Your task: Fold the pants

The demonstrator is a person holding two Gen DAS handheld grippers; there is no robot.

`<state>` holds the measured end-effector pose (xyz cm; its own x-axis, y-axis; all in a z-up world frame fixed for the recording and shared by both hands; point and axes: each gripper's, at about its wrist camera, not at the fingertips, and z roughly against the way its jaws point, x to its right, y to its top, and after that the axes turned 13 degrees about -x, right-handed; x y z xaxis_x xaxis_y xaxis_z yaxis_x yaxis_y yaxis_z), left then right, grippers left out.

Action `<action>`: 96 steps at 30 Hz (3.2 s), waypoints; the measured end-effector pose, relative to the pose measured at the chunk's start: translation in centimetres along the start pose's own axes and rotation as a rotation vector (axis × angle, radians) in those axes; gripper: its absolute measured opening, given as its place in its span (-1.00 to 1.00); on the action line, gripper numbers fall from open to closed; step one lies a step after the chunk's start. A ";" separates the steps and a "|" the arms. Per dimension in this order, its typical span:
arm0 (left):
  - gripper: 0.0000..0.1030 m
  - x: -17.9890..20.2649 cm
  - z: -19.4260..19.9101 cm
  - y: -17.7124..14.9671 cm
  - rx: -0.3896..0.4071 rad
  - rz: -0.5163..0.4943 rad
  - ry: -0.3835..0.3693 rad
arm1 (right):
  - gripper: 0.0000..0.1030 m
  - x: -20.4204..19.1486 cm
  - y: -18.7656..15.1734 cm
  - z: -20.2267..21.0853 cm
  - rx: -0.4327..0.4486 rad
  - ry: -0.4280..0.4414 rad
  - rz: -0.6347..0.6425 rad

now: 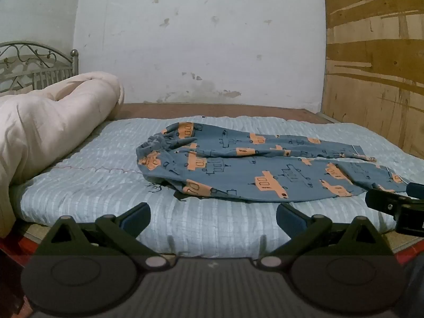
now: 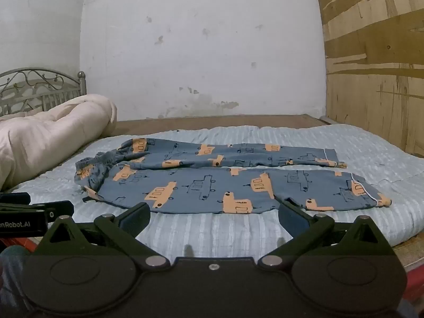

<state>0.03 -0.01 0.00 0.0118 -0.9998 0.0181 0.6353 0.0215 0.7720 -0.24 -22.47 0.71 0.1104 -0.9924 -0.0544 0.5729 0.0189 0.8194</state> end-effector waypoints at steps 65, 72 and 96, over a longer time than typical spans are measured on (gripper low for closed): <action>0.99 -0.1 0.0 0.2 -0.001 -0.005 0.003 | 0.99 -0.1 -0.3 -0.2 -0.013 -0.003 0.002; 0.99 0.0 0.0 0.2 -0.001 -0.006 0.003 | 0.99 -0.2 -0.4 -0.3 -0.013 -0.003 0.002; 0.99 0.0 -0.1 0.2 -0.003 -0.007 0.004 | 0.99 0.1 -0.7 -0.2 -0.018 -0.003 0.005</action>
<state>0.20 0.02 0.11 0.0108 -0.9999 0.0103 0.6374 0.0148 0.7704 -0.43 -22.56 -0.01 0.1110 -0.9926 -0.0489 0.5867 0.0257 0.8094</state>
